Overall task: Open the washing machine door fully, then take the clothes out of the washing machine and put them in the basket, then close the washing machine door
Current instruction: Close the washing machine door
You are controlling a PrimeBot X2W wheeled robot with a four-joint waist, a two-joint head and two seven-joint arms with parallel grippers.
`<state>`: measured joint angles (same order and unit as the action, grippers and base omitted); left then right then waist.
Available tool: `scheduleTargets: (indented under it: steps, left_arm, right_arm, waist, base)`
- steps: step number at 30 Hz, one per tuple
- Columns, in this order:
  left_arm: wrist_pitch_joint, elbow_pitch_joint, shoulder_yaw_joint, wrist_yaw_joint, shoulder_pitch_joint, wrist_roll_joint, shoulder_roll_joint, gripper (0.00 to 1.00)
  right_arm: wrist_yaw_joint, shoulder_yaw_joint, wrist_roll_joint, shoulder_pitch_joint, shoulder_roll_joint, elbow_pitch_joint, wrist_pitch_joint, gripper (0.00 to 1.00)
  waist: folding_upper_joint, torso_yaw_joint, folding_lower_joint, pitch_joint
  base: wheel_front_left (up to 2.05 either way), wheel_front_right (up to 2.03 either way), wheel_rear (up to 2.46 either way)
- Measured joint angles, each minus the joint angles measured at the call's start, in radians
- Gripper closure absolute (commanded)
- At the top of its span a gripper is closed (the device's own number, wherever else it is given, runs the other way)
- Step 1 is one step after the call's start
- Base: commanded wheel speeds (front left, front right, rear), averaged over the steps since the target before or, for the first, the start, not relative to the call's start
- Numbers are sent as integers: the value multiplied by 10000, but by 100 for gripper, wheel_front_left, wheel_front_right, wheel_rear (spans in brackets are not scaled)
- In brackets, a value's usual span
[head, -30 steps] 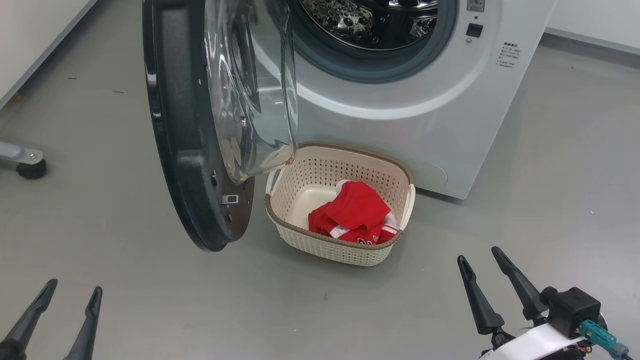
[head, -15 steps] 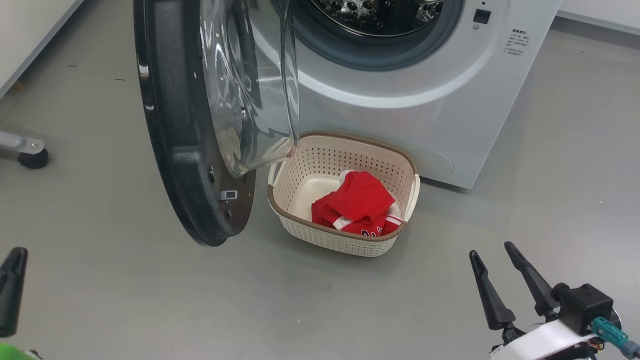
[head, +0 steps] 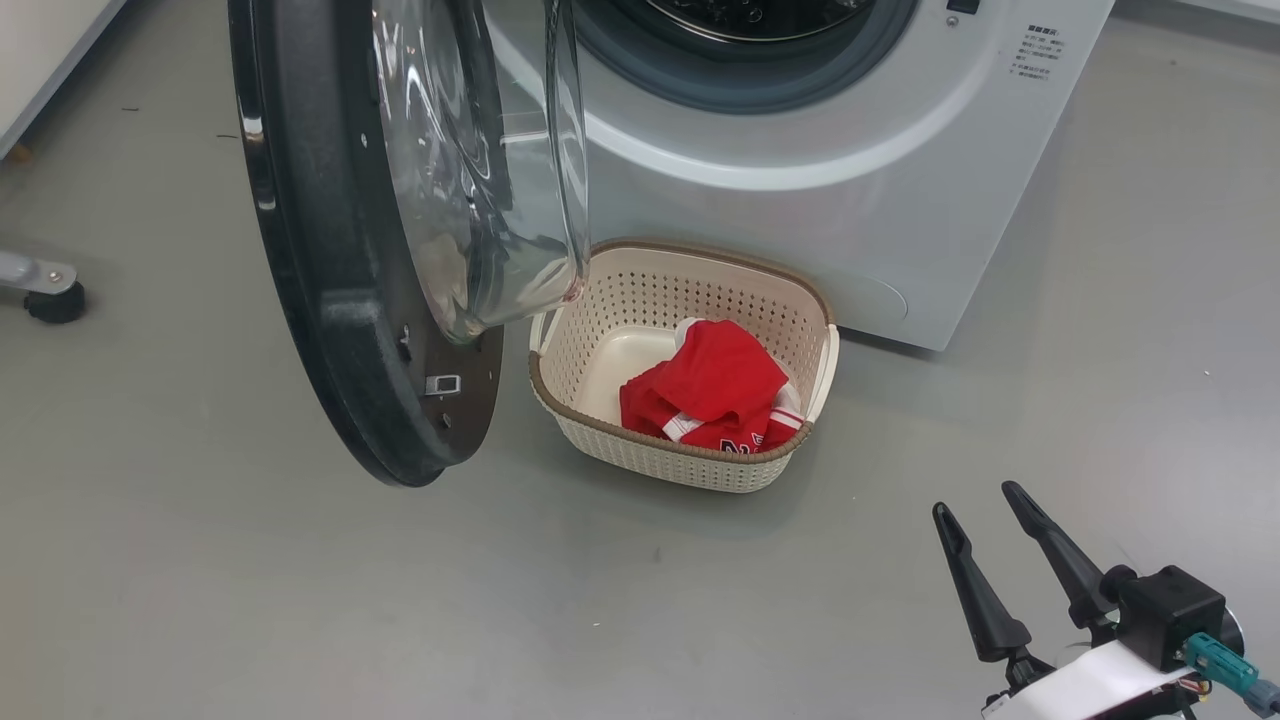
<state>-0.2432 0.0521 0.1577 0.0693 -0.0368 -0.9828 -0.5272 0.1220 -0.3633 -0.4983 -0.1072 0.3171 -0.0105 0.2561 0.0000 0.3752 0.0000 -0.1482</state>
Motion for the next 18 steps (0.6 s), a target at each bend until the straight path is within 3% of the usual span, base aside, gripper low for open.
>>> scheduleTargets:
  steps: [7, 12, 18]
  left_arm:
    - [-1024, 581, 627, -846, 813, -1310, 140, 100]
    - [-1528, 1058, 1358, -1766, 1352, -2125, 401, 100]
    - [-1708, 1206, 1973, -1877, 2072, -2784, 585, 100]
  right_arm:
    - [0, -52, 0, 15, 123, 35, 0, 0]
    - [0, -52, 0, 19, 268, 75, 0, 0]
    - [0, -115, 0, 22, 345, 201, 0, 0]
  waist:
    - [0, -117, 0, -53]
    - [0, -190, 0, -118]
    - [0, -241, 0, -275]
  base:
    - [0, 0, 0]
    - [0, 0, 0]
    - [0, 0, 0]
